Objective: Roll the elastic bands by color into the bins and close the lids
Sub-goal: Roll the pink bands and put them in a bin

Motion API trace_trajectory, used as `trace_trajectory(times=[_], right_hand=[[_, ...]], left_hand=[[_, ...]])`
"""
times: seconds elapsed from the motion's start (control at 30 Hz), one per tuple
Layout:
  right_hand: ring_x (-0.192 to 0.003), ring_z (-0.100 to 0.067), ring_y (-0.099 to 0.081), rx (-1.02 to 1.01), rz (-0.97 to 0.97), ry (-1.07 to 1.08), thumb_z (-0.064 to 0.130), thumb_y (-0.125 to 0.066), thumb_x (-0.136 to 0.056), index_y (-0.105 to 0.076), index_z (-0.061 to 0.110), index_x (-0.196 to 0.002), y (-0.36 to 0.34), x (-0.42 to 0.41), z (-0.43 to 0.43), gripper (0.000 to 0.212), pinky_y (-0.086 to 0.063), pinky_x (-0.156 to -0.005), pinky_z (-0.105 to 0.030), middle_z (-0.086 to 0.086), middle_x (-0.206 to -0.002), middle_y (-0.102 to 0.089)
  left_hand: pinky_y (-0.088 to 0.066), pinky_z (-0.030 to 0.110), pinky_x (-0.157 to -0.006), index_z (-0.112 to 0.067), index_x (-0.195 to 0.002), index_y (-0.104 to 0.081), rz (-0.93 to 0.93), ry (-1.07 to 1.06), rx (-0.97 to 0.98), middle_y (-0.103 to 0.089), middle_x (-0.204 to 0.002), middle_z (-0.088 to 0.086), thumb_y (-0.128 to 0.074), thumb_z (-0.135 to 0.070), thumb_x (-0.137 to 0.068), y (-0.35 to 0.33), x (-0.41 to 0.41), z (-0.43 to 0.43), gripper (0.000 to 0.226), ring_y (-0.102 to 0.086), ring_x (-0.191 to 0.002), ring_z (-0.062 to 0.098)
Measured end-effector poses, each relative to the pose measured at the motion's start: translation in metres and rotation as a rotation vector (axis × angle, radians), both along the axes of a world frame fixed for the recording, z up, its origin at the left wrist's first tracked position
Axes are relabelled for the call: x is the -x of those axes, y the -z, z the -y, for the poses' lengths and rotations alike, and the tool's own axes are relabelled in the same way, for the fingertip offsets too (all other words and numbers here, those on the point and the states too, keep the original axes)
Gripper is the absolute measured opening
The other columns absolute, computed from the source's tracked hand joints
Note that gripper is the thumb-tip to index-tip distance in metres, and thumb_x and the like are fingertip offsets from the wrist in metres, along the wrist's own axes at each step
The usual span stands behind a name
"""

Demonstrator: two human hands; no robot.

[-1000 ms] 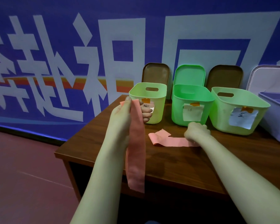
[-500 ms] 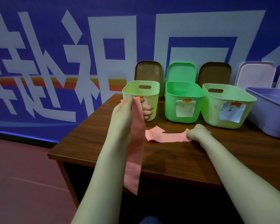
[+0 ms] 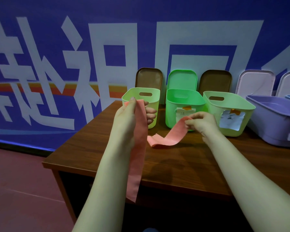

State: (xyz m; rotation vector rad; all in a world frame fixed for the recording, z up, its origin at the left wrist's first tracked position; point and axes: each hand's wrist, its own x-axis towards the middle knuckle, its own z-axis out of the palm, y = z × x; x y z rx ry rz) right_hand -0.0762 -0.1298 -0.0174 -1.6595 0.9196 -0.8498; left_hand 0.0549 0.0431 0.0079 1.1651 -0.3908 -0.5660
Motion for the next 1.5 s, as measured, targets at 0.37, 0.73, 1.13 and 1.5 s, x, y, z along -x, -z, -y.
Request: trace_trajectory(times=[0.37,0.73,1.13,1.5], right_hand=[[-0.082,-0.02,-0.068,0.318,0.164,-0.302,0.0,-0.066,-0.085,-0.069,0.013,-0.082,-0.088,0.021,-0.054,0.013,-0.056,-0.081,-0.032,-0.009,-0.096,-0.069],[-0.047,-0.007,-0.055,0.742,0.204,-0.471,0.009,-0.074,-0.08,-0.074,0.014,-0.089,-0.152,0.068,-0.105,0.01,-0.037,-0.041,-0.009,0.006,-0.075,-0.072],[-0.053,0.004,-0.051,0.834,0.153,-0.6,0.017,-0.079,-0.076,-0.071,0.019,-0.078,-0.157,0.061,-0.116,0.008,-0.035,-0.051,-0.004,-0.001,-0.069,-0.066],[-0.046,0.002,-0.053,0.84,0.212,-0.446,0.016,-0.077,-0.077,-0.07,0.015,-0.082,-0.152,0.053,-0.109,0.009,-0.036,-0.049,-0.004,-0.01,-0.073,-0.057]], left_hand=[[-0.047,0.021,-0.054,-0.007,-0.083,-0.054,0.174,-0.066,0.118,-0.062,-0.049,0.002,-0.031,-0.03,-0.104,-0.056,0.043,-0.032,0.039,-0.058,-0.044,0.009],[-0.045,0.028,-0.063,-0.005,-0.088,-0.061,0.196,-0.122,0.324,-0.06,-0.066,0.009,-0.037,-0.038,-0.1,-0.086,0.06,-0.041,0.043,-0.055,-0.059,0.017],[-0.056,0.039,-0.079,0.0,-0.113,-0.065,0.287,0.141,0.182,-0.07,-0.105,0.022,-0.034,-0.057,-0.095,-0.085,0.085,-0.037,0.067,-0.069,-0.088,0.031],[-0.055,0.041,-0.079,-0.008,-0.08,-0.076,0.297,0.236,0.285,-0.065,-0.105,0.033,-0.024,-0.056,-0.098,-0.079,0.09,-0.033,0.073,-0.066,-0.086,0.035]])
